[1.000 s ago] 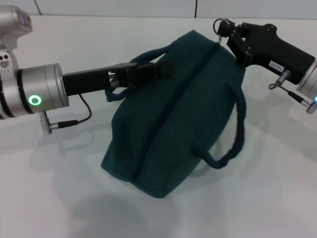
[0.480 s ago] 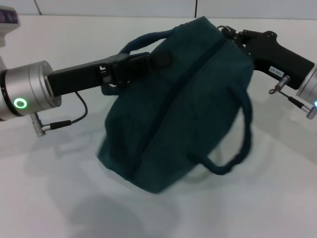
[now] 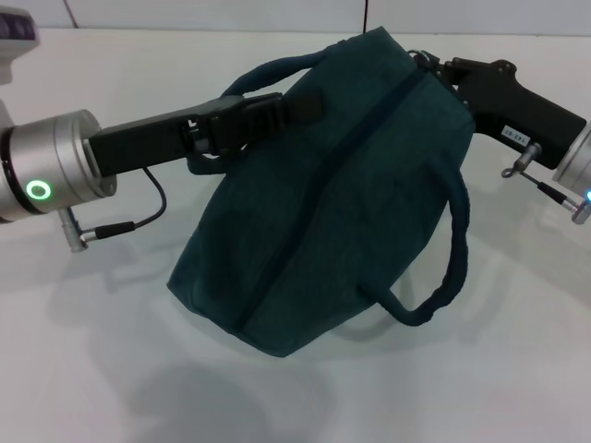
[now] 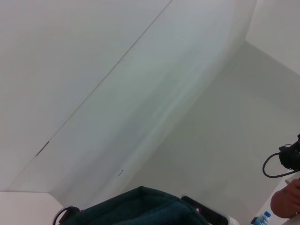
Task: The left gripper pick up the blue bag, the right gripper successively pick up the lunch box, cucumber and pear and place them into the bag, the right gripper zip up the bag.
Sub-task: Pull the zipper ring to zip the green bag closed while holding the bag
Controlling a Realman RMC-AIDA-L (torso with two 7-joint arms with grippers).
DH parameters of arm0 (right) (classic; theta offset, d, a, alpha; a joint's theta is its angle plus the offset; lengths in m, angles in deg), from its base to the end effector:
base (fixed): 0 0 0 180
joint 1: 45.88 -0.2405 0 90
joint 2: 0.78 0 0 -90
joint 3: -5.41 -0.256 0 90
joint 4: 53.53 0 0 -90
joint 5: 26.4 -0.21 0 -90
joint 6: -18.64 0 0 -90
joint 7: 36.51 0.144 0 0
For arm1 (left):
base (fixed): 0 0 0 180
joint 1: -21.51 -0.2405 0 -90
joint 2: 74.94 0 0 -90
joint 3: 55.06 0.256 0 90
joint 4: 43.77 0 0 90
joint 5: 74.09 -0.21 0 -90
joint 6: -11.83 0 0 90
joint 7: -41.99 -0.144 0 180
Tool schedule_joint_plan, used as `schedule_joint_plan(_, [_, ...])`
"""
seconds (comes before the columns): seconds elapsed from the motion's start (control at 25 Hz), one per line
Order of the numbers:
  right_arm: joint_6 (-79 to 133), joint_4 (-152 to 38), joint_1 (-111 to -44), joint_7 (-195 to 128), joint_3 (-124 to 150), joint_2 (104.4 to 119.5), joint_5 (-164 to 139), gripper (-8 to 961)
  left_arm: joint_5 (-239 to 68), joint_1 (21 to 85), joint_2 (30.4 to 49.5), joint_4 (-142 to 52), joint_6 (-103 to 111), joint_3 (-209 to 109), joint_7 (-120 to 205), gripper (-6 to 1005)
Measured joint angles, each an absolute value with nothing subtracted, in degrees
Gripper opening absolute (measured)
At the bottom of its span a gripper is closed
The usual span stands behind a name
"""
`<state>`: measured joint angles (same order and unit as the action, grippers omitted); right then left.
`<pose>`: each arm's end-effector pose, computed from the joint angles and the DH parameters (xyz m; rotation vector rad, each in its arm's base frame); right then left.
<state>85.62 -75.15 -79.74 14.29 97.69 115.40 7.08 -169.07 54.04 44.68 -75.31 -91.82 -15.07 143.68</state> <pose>0.2050 0.3758 -0.0364 -2.3041 0.4460 1.0920 -0.2053 0.3199 0.0132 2.5283 1.0447 1.3767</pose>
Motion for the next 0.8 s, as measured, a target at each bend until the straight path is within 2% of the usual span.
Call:
schedule_joint_plan(0.64, [89.76, -74.37, -77.08, 14.02, 97.5, 114.17, 7.52, 166, -167.86, 54.41, 44.77, -74.56, -90.58, -15.13, 143.68, 51])
schedule_joint_plan(0.8, [91.16, -74.66, -74.64, 14.05, 97.03, 112.4, 7.45, 346, -167.57, 54.72, 44.84, -73.36, -90.23, -15.09, 143.68, 47])
